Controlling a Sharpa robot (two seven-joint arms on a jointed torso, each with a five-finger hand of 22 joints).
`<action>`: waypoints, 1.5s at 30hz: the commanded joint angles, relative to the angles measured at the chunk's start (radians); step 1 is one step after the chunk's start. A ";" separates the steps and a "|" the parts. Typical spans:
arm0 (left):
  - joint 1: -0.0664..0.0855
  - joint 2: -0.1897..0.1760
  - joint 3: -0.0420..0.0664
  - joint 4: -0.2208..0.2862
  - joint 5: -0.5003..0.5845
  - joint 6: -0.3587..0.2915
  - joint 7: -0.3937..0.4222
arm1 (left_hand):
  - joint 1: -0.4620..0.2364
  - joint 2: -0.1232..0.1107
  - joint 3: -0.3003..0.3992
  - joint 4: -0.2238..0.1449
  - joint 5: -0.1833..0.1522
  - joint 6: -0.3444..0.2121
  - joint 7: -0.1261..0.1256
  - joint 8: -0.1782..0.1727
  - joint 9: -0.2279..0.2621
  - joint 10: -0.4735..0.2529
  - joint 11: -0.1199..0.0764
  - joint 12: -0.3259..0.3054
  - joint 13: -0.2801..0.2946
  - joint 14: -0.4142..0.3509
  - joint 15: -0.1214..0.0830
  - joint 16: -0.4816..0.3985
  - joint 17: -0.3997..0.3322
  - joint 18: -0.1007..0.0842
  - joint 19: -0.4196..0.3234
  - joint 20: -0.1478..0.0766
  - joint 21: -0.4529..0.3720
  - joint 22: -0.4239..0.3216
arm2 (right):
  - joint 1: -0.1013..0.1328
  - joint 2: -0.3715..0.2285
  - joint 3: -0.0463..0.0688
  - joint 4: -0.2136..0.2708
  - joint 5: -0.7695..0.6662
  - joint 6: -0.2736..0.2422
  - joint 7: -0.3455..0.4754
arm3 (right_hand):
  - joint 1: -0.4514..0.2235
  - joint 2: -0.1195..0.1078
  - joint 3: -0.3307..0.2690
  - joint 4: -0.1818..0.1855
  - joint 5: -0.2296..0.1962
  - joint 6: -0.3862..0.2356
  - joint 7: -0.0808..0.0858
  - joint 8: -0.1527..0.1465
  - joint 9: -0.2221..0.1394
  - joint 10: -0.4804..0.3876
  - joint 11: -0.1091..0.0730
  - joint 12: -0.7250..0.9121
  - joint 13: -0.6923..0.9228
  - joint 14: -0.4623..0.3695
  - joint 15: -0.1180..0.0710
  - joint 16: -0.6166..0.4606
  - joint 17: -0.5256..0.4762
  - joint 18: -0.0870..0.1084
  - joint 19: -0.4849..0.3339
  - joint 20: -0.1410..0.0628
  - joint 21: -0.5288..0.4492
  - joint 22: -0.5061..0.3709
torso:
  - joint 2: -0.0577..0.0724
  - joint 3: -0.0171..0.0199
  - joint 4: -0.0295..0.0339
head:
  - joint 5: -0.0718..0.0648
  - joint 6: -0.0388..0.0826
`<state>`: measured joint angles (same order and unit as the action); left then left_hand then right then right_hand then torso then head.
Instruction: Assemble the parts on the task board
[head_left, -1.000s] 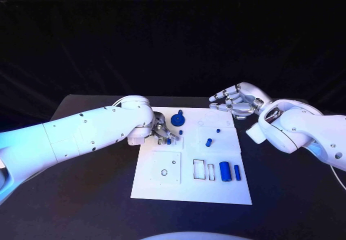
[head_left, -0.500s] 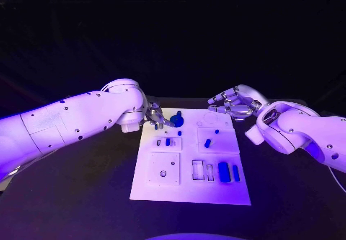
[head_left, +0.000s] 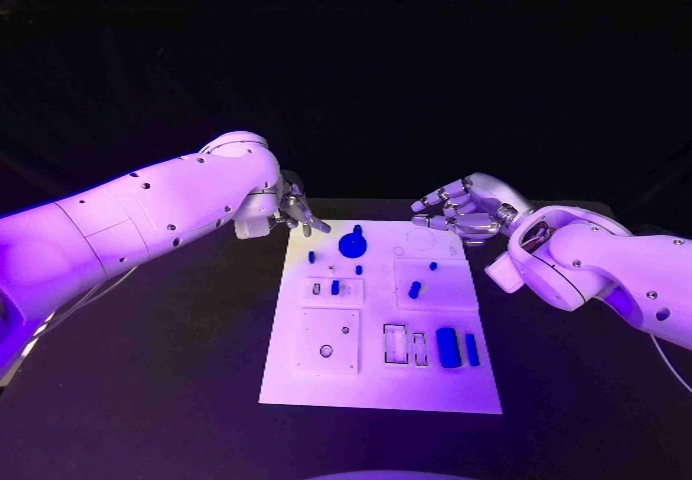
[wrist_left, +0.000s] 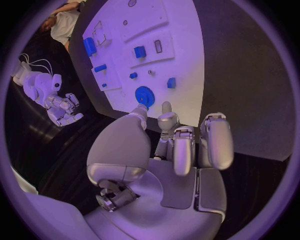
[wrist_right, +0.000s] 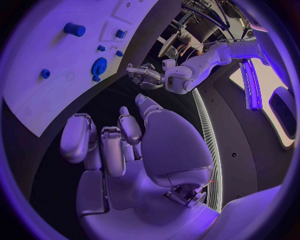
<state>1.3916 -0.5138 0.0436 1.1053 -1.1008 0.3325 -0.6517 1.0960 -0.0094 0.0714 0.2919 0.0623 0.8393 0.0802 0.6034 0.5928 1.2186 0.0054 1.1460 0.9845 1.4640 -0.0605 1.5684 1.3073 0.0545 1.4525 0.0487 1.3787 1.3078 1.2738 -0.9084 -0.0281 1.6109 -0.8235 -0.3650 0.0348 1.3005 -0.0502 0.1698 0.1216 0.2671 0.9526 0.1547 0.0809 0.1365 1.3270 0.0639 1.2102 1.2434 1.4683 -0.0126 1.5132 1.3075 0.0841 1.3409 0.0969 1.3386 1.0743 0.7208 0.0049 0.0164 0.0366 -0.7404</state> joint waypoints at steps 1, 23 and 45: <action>0.001 0.017 -0.004 -0.037 -0.003 0.039 0.044 | 0.000 0.005 -0.011 0.000 0.004 0.012 -0.001 -0.005 -0.004 0.003 0.003 0.007 0.005 0.107 0.006 0.002 0.263 0.004 0.002 0.006 -0.003 0.046 | -0.001 0.003 0.000 -0.001 0.000 0.000 0.014 | 0.006 0.000 -0.005 0.000 0.005 -0.005 0.002 -0.002 0.000 -0.006 0.004 -0.003 0.000 0.081 0.004 -0.003 0.175 0.013 -0.007 -0.002 -0.005 -0.001 | 0.001 -0.0004 -0.0020 | 0.005 0.001; -0.030 0.079 -0.042 -0.145 -0.008 0.103 0.076 | -0.014 0.019 -0.052 -0.001 0.003 0.036 -0.008 0.001 -0.013 0.012 -0.003 0.021 0.019 0.107 0.002 0.002 0.263 0.002 0.007 0.003 0.002 0.055 | -0.001 0.010 0.000 0.000 0.003 0.005 0.022 | 0.007 0.007 -0.003 0.000 0.008 -0.004 0.003 -0.002 0.001 -0.005 0.004 -0.002 0.001 0.081 0.004 -0.004 0.174 0.014 -0.007 -0.001 -0.006 -0.002 | 0.000 0.0003 -0.0020 | 0.008 -0.004; -0.040 0.080 -0.044 -0.159 -0.008 0.115 0.073 | 0.031 0.043 -0.065 -0.006 0.006 0.043 -0.012 0.006 -0.018 0.015 -0.007 0.025 0.023 0.107 -0.002 0.002 0.263 0.001 0.010 -0.001 0.006 0.061 | -0.001 0.010 0.000 -0.002 0.010 0.003 0.022 | 0.008 0.008 -0.003 0.000 0.009 -0.004 0.003 -0.001 0.001 -0.007 0.004 -0.004 -0.001 0.081 0.004 -0.005 0.173 0.015 -0.010 -0.001 -0.009 -0.007 | 0.000 0.0002 -0.0008 | 0.010 -0.011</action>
<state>1.3517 -0.4355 -0.0004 0.9467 -1.1052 0.4262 -0.5860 1.1161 0.0346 0.0125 0.2875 0.0624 0.8739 0.0676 0.6035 0.5760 1.2312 -0.0001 1.1677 1.0065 1.4640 -0.0606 1.5684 1.3077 0.0547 1.4565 0.0517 1.3787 1.3075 1.2734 -0.8998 -0.0281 1.6082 -0.8130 -0.3663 0.0472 1.3045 -0.0463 0.1698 0.1215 0.2709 0.9526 0.1547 0.0809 0.1362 1.3233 0.0676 1.2105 1.2429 1.4683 -0.0126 1.5132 1.3081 0.0842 1.3373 0.0932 1.3347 1.0675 0.7209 0.0054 0.0151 0.0471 -0.7501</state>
